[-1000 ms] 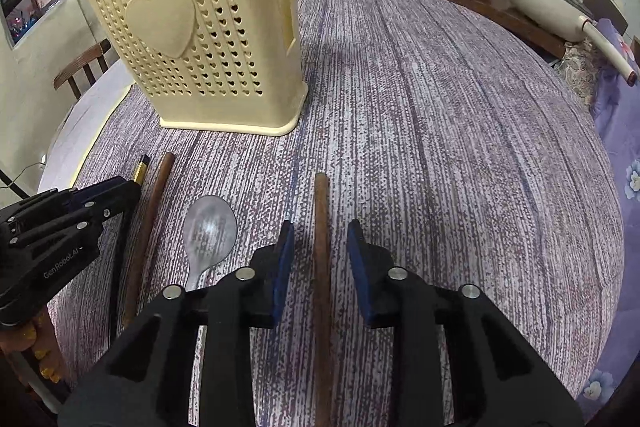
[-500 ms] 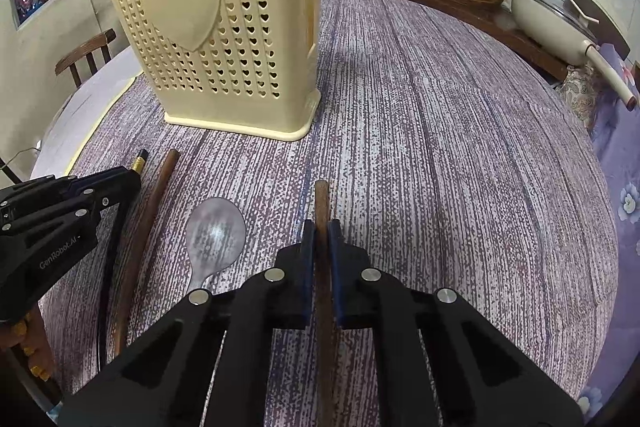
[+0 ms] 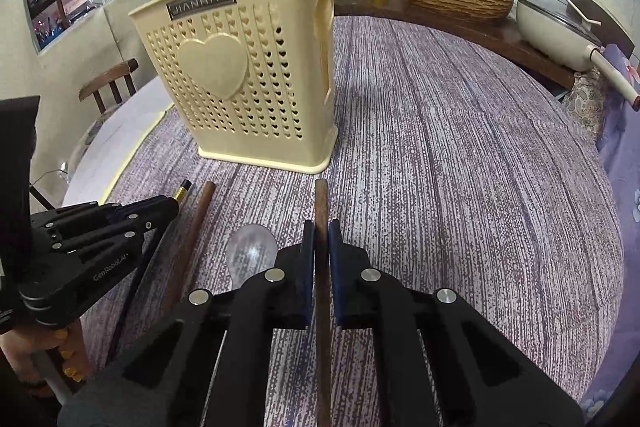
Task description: Organize utensils
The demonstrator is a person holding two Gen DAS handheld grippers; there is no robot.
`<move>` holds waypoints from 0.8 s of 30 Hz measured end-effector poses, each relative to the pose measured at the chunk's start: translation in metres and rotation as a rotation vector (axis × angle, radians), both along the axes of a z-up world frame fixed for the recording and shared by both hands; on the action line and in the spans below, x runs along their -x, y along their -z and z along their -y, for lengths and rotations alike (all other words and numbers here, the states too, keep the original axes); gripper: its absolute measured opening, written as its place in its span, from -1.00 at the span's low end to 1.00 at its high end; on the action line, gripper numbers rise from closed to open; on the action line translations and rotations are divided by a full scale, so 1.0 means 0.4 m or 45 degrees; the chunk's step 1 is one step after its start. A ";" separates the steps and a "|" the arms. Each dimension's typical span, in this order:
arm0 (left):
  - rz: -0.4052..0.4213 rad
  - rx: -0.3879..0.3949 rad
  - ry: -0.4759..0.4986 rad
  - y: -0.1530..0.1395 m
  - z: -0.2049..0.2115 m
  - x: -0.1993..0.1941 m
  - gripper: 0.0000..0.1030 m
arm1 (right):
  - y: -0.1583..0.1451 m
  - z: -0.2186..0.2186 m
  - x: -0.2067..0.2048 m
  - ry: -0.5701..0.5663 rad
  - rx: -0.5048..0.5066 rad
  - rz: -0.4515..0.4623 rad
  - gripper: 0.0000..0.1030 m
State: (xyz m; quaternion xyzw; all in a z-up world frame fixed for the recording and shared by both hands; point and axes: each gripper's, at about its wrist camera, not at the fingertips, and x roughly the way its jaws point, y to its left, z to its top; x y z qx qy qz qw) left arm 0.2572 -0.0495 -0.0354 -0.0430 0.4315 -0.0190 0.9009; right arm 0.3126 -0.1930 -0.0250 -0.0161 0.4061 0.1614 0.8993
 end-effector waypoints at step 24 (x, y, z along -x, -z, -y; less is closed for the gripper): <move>0.324 0.144 0.080 -0.247 -0.048 0.102 -0.85 | -0.262 0.080 0.120 -0.068 -0.264 0.212 -0.85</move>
